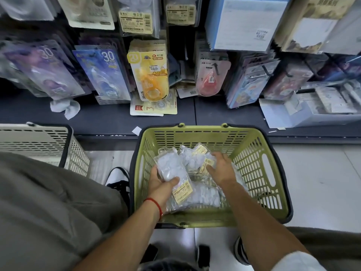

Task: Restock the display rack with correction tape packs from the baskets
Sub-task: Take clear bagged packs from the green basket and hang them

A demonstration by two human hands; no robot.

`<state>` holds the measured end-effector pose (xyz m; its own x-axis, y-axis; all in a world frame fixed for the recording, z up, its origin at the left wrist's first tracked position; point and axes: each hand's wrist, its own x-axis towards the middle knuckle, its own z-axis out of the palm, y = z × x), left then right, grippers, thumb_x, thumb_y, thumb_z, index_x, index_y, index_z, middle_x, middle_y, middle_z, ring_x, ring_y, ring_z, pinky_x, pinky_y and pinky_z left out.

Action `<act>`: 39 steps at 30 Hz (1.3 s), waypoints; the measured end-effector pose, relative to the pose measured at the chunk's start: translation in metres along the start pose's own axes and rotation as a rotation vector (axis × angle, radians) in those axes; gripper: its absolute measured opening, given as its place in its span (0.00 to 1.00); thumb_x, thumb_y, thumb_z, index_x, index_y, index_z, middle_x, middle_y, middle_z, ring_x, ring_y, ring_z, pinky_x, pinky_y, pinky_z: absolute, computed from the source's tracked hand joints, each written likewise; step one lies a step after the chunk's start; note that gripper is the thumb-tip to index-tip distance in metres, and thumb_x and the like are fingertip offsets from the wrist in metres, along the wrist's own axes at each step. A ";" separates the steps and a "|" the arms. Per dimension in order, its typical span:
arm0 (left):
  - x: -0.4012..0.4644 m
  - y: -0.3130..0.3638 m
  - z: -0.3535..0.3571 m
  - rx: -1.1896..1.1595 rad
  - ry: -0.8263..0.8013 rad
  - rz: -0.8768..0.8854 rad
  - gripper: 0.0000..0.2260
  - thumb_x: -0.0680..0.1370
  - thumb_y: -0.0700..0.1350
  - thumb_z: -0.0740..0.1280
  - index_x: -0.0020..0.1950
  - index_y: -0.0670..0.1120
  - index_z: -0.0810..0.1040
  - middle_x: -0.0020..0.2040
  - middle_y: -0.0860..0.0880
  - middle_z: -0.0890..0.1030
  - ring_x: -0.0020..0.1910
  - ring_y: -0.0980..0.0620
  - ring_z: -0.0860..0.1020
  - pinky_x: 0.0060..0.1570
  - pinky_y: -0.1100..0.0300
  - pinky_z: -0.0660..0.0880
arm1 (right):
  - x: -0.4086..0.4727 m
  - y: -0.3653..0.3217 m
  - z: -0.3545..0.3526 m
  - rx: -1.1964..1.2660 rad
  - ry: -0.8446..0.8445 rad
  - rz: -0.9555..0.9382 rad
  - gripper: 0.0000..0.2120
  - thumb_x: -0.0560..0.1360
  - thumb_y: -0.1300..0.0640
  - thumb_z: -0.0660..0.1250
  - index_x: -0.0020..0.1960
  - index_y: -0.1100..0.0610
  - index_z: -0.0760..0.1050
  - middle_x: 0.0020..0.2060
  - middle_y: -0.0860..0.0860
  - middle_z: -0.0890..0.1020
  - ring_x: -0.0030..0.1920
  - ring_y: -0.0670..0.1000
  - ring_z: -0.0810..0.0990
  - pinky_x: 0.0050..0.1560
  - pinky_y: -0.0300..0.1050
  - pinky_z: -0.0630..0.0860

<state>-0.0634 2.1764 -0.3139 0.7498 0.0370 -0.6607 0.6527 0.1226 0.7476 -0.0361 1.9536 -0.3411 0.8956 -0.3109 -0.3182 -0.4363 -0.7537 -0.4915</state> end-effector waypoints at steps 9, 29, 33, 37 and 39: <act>0.006 0.000 -0.005 -0.050 0.043 -0.074 0.23 0.78 0.33 0.72 0.61 0.59 0.71 0.62 0.45 0.81 0.53 0.40 0.84 0.42 0.42 0.85 | -0.004 0.019 0.020 0.206 -0.207 0.049 0.07 0.82 0.58 0.70 0.57 0.60 0.79 0.54 0.57 0.81 0.52 0.57 0.83 0.50 0.52 0.83; 0.004 -0.014 0.024 -0.127 -0.060 -0.081 0.47 0.74 0.40 0.80 0.82 0.60 0.53 0.84 0.50 0.60 0.75 0.48 0.65 0.67 0.44 0.68 | -0.009 0.068 -0.018 -0.361 -0.359 0.182 0.48 0.78 0.49 0.75 0.85 0.55 0.47 0.83 0.62 0.54 0.83 0.64 0.55 0.80 0.61 0.60; 0.009 -0.012 0.015 -0.106 -0.049 -0.074 0.49 0.74 0.40 0.80 0.83 0.62 0.51 0.85 0.49 0.56 0.81 0.43 0.61 0.74 0.36 0.63 | -0.002 0.073 -0.010 -0.239 -0.251 0.212 0.42 0.79 0.65 0.69 0.84 0.59 0.47 0.76 0.65 0.67 0.75 0.65 0.70 0.74 0.56 0.71; 0.011 -0.009 0.018 -0.127 -0.044 -0.061 0.40 0.73 0.40 0.80 0.76 0.59 0.61 0.82 0.46 0.65 0.76 0.42 0.68 0.72 0.38 0.68 | -0.006 0.074 -0.046 0.385 0.005 0.429 0.25 0.77 0.70 0.65 0.73 0.62 0.70 0.58 0.59 0.81 0.56 0.60 0.80 0.53 0.47 0.77; 0.009 -0.007 0.025 -0.133 -0.053 -0.065 0.48 0.72 0.40 0.81 0.82 0.60 0.55 0.84 0.46 0.61 0.80 0.40 0.64 0.75 0.32 0.64 | -0.020 0.066 -0.064 0.697 -0.004 0.464 0.25 0.75 0.70 0.64 0.71 0.58 0.73 0.54 0.56 0.83 0.49 0.56 0.82 0.44 0.45 0.78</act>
<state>-0.0590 2.1511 -0.3234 0.7136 -0.0275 -0.7000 0.6823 0.2538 0.6856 -0.0772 1.8731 -0.3148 0.6123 -0.4985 -0.6136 -0.7153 -0.0187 -0.6985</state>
